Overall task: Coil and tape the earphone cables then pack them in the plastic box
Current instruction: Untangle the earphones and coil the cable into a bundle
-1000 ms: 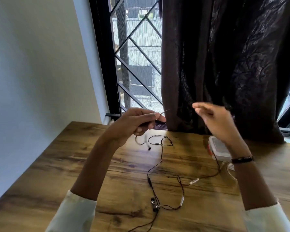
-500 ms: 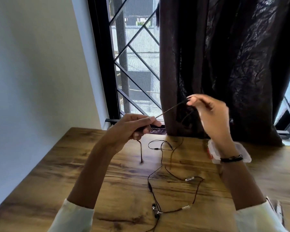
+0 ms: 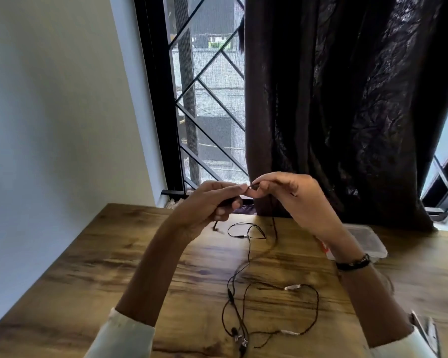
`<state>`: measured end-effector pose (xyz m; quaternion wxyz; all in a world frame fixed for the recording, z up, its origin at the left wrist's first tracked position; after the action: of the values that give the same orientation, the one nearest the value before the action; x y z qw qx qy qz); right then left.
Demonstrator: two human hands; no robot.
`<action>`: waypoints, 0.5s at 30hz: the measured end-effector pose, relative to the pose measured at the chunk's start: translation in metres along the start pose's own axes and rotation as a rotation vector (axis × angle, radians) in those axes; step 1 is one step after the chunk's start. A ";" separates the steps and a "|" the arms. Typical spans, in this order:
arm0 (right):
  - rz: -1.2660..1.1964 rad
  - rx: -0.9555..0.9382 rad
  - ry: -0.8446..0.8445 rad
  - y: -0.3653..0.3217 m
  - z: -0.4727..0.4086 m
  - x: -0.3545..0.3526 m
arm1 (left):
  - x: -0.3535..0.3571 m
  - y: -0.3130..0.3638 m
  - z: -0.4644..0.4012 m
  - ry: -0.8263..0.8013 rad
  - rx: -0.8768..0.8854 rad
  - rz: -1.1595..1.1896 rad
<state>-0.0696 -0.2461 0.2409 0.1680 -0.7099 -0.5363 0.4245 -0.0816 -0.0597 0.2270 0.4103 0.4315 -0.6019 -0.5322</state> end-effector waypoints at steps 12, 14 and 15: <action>0.133 0.032 -0.002 0.010 0.005 -0.008 | 0.002 -0.003 0.001 -0.065 -0.027 0.178; 0.092 -0.035 -0.084 0.000 0.010 0.005 | 0.005 -0.001 0.000 -0.093 -0.019 0.196; 0.059 -0.059 -0.076 -0.003 0.012 0.008 | 0.007 -0.001 0.000 -0.103 -0.015 0.194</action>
<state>-0.0804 -0.2406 0.2328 0.1140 -0.7133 -0.5336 0.4399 -0.0832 -0.0663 0.2265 0.4316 0.3403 -0.6570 -0.5160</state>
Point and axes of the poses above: each hand's wrist, its own z-axis away from the middle knuckle, its own x-axis out of the palm, y = z × x, the point moved 2 cm from there along -z, towards the middle knuckle, and after that the axes turned 6 degrees about y, right-handed, at the moved point
